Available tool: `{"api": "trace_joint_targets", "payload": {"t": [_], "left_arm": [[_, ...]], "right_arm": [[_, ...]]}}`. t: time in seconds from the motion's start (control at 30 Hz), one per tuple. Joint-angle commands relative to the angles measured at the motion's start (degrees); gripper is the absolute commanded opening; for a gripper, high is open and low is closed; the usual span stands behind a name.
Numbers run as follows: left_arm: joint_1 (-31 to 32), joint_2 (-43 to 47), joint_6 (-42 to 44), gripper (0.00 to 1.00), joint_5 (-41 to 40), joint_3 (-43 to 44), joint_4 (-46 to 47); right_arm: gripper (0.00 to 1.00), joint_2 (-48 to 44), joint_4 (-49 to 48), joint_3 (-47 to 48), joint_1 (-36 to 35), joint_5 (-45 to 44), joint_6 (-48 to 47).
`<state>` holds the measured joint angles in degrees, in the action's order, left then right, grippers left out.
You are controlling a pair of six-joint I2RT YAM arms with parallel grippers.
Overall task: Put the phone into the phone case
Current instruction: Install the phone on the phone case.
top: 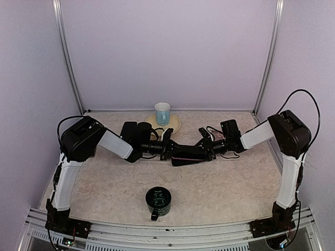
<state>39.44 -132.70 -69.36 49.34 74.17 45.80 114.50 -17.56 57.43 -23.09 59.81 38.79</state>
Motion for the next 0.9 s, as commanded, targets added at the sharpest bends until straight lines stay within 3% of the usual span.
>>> {"api": "trace_joint_targets", "payload": {"t": [0.0, 0.33, 0.63, 0.87], "left_arm": [[0.6, 1.3, 2.0, 0.00, 0.6, 1.9, 1.1], [0.3, 1.0, 1.8, 0.00, 0.7, 1.6, 1.3], [-0.1, 0.9, 1.3, 0.00, 0.8, 1.3, 1.7], [-1.0, 1.6, 1.3, 0.12, 0.8, 0.3, 2.0]], "right_arm": [[0.59, 1.3, -3.4, -0.3, -0.3, 3.6, 1.6], [0.34, 2.2, -11.5, -2.6, -0.4, 7.1, 6.8], [0.26, 2.6, -21.0, -4.7, -0.4, 9.4, 12.9], [0.17, 3.0, -27.5, -5.8, -0.4, 10.6, 17.3]]}}
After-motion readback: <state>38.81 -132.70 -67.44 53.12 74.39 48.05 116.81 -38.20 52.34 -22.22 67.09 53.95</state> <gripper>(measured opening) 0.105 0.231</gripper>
